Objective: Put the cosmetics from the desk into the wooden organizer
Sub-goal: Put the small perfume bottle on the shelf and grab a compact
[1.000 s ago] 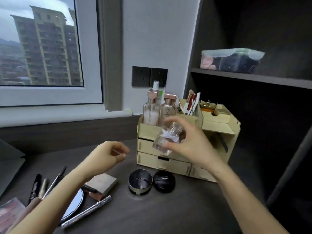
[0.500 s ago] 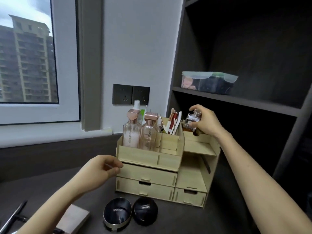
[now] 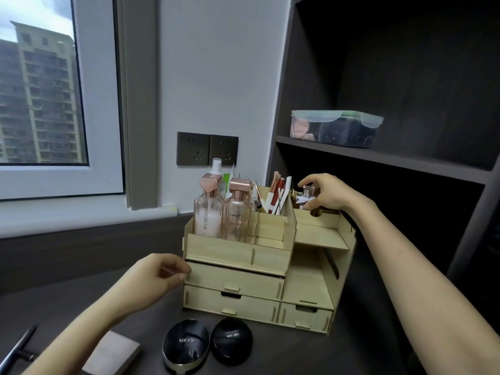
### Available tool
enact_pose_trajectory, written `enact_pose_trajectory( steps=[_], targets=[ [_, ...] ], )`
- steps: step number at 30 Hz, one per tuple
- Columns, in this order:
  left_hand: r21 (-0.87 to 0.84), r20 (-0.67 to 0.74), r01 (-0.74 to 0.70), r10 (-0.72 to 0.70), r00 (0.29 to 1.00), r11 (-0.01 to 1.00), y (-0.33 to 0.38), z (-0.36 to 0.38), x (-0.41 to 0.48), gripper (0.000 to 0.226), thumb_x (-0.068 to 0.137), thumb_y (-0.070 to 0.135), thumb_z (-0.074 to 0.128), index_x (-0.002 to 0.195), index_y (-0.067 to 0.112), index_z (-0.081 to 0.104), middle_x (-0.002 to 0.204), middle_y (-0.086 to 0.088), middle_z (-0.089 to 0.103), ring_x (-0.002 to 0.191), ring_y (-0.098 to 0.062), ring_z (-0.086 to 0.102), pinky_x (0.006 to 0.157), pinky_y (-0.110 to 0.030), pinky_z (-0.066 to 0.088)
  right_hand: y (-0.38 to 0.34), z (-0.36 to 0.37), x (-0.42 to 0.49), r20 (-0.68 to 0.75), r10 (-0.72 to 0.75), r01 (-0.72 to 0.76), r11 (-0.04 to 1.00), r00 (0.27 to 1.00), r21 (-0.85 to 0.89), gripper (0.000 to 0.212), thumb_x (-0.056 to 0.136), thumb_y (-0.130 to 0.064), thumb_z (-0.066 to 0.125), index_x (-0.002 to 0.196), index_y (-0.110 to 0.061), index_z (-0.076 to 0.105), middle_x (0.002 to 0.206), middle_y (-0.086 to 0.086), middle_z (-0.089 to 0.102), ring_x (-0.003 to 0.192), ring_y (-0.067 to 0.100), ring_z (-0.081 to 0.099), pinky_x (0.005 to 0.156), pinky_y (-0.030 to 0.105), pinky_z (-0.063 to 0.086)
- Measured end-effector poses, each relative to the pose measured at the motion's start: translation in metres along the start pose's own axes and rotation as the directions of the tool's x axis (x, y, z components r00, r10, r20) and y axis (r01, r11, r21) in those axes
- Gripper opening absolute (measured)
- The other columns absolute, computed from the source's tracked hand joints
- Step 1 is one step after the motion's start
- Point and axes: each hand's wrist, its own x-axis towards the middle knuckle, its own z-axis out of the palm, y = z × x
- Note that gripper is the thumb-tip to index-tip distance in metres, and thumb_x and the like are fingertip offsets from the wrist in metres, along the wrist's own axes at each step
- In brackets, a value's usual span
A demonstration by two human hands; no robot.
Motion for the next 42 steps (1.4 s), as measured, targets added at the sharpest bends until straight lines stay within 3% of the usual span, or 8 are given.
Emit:
enact_pose_trajectory(
  steps=[7, 16, 19, 24, 30, 34, 38, 42],
  targets=[
    [0.015, -0.006, 0.0, 0.0, 1.0, 1.0, 0.001, -0.001, -0.002, 0.022, 0.082, 0.016, 0.067, 0.075, 0.038, 0.068, 0.079, 0.014, 0.069, 0.076, 0.001, 0.064, 0.067, -0.013, 0.044, -0.003, -0.004, -0.008, 0.014, -0.018, 0.018, 1.0, 1.0, 0.01, 0.067, 0.073, -0.004, 0.073, 0.133, -0.023, 0.049, 0.137, 0.007, 0.05, 0.121, 0.026, 0.049, 0.086, 0.028, 0.042],
    [0.035, 0.005, 0.005, -0.005, 1.0, 0.999, 0.003, -0.004, -0.008, 0.024, 0.083, 0.016, 0.066, 0.075, 0.039, 0.067, 0.081, 0.014, 0.068, 0.078, -0.003, 0.065, 0.069, -0.018, 0.048, -0.01, -0.002, -0.022, -0.005, 0.002, -0.002, 1.0, 1.0, 0.006, 0.077, 0.076, 0.004, 0.068, 0.142, -0.023, 0.038, 0.132, 0.01, 0.048, 0.115, 0.023, 0.051, 0.084, 0.024, 0.044],
    [0.045, -0.006, 0.023, -0.023, 1.0, 0.999, 0.002, -0.01, -0.013, 0.021, 0.084, 0.016, 0.064, 0.077, 0.036, 0.067, 0.082, 0.014, 0.068, 0.076, -0.002, 0.064, 0.065, -0.017, 0.046, -0.024, -0.01, -0.037, -0.11, 0.001, 0.001, 1.0, 0.994, 0.022, 0.078, 0.077, 0.006, 0.065, 0.143, -0.022, 0.035, 0.13, 0.008, 0.046, 0.115, 0.02, 0.049, 0.084, 0.022, 0.042],
    [0.041, -0.035, 0.088, -0.087, 0.996, 0.995, -0.007, -0.024, -0.031, 0.02, 0.085, 0.013, 0.063, 0.078, 0.031, 0.066, 0.085, 0.009, 0.068, 0.079, -0.008, 0.063, 0.068, -0.019, 0.045, -0.089, 0.001, -0.094, -0.269, -0.232, 0.275, 0.952, 0.935, 0.134, 0.054, 0.08, -0.002, 0.067, 0.129, -0.021, 0.055, 0.106, -0.005, 0.055, 0.088, 0.004, 0.05, 0.071, 0.004, 0.038],
    [0.066, -0.081, 0.197, -0.192, 0.978, 0.978, -0.024, -0.03, -0.07, 0.012, 0.086, 0.01, 0.061, 0.09, 0.018, 0.069, 0.086, 0.002, 0.067, 0.079, -0.015, 0.062, 0.07, -0.022, 0.044, -0.154, 0.083, -0.157, 0.171, -0.477, 0.437, 0.87, 0.862, 0.229, 0.038, 0.082, -0.019, 0.068, 0.12, -0.025, 0.062, 0.1, -0.012, 0.061, 0.084, -0.005, 0.052, 0.074, 0.01, 0.041],
    [0.117, -0.095, 0.279, -0.269, 0.959, 0.953, -0.04, -0.031, -0.1, 0.011, 0.085, 0.014, 0.062, 0.092, 0.016, 0.07, 0.088, 0.003, 0.069, 0.086, -0.018, 0.066, 0.075, -0.025, 0.047, -0.159, 0.149, -0.171, 0.416, -0.41, 0.394, 0.91, 0.812, 0.128, 0.062, 0.079, -0.038, 0.068, 0.135, -0.028, 0.045, 0.131, -0.003, 0.052, 0.12, 0.017, 0.046, 0.094, 0.027, 0.038],
    [0.187, -0.086, 0.304, -0.293, 0.952, 0.934, -0.05, -0.026, -0.117, 0.008, 0.085, 0.018, 0.062, 0.089, 0.021, 0.068, 0.085, 0.01, 0.066, 0.08, -0.012, 0.065, 0.074, -0.023, 0.044, -0.159, 0.188, -0.172, 0.483, -0.326, 0.343, 0.938, 0.813, 0.056, 0.084, 0.072, -0.053, 0.069, 0.142, -0.028, 0.031, 0.137, 0.002, 0.047, 0.125, 0.024, 0.042, 0.097, 0.036, 0.038],
    [0.157, -0.038, 0.298, -0.296, 0.955, 0.942, -0.049, -0.013, -0.121, 0.013, 0.085, 0.018, 0.061, 0.079, 0.029, 0.062, 0.076, 0.007, 0.075, 0.071, 0.003, 0.067, 0.069, -0.016, 0.045, -0.158, 0.203, -0.173, 0.44, -0.319, 0.315, 0.945, 0.84, 0.085, 0.081, 0.07, -0.052, 0.07, 0.138, -0.028, 0.035, 0.132, 0.004, 0.05, 0.12, 0.026, 0.047, 0.098, 0.037, 0.04]
  ],
)
